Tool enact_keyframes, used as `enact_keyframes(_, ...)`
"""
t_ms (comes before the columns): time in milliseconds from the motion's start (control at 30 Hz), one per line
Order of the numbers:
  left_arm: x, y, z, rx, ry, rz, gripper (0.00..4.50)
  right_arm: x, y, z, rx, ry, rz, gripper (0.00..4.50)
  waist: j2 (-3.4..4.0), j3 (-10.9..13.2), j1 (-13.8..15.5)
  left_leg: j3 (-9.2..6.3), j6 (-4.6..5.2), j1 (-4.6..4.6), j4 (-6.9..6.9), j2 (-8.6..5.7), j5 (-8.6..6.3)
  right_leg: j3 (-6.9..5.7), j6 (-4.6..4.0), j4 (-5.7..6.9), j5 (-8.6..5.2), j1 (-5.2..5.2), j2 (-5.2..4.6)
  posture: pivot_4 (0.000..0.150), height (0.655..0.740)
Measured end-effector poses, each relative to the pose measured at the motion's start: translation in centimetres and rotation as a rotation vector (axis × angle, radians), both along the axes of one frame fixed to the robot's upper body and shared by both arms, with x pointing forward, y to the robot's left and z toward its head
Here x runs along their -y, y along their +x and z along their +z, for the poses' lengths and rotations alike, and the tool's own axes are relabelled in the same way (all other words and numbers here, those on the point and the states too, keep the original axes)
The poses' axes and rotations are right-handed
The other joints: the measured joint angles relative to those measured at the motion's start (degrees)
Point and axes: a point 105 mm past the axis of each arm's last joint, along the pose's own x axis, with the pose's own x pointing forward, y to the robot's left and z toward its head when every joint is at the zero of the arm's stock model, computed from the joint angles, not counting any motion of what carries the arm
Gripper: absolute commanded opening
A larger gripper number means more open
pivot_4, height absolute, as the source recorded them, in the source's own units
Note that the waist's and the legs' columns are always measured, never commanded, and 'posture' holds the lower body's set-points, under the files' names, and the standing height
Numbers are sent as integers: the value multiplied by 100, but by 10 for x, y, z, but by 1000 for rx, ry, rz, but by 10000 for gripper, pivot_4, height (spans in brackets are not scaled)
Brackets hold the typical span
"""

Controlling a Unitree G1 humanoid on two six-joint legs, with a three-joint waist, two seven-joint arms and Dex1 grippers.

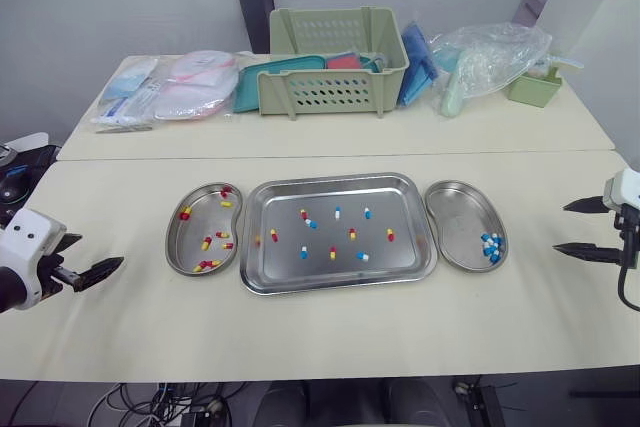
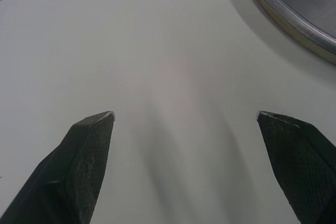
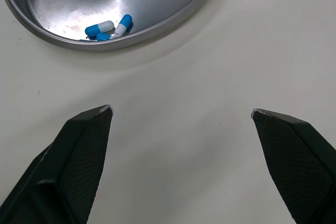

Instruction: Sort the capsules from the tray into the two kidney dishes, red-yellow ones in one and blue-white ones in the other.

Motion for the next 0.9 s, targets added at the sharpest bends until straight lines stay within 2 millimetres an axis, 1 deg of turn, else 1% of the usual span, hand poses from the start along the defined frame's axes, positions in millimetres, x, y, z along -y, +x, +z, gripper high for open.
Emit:
enact_keyframes(233, 6, 1, 2, -7, -52, -15, 45000, 6, 0, -4, 1, 20, -28, 44796, 0, 0, 0, 0, 0, 0, 2, 0, 0, 0, 0, 2, 0, 0, 0, 1500, 7400)
enact_keyframes(333, 9, 3, 6, 6, -71, -34, 45000, 7, 2, -3, 14, 21, -30, 44796, 0, 0, -1, 0, 0, 0, 3, 0, 0, -1, 0, 2, 0, 0, 0, 1500, 7400)
enact_keyframes(433, 7, 7, 13, 34, -85, -21, 45000, 10, 5, -1, 42, 14, -41, 44796, 0, 0, -3, 0, 0, 0, 5, 0, 0, -1, 0, 2, 0, 0, 0, 1500, 7400)
enact_keyframes(533, 5, 7, 17, 39, -79, -22, 45000, 12, 8, 1, 68, 19, -56, 44796, 0, 0, -17, 0, 0, 0, 5, 0, 0, -1, 0, 2, 0, 0, 0, 1500, 7400)
enact_keyframes(733, 8, 3, 14, 22, -80, -53, 45000, 20, 5, -5, 55, 33, -84, 44796, 0, 0, -33, 2, 0, 1, 5, 0, 0, 0, 0, 3, 0, 1, 0, 1500, 7400)
enact_keyframes(900, 8, -4, 7, -7, -84, -58, 45000, 23, 3, -7, 58, 31, -82, 44796, 0, 0, -57, 1, 0, 1, 5, 0, 0, 0, 0, 3, 0, 1, 0, 1500, 7400)
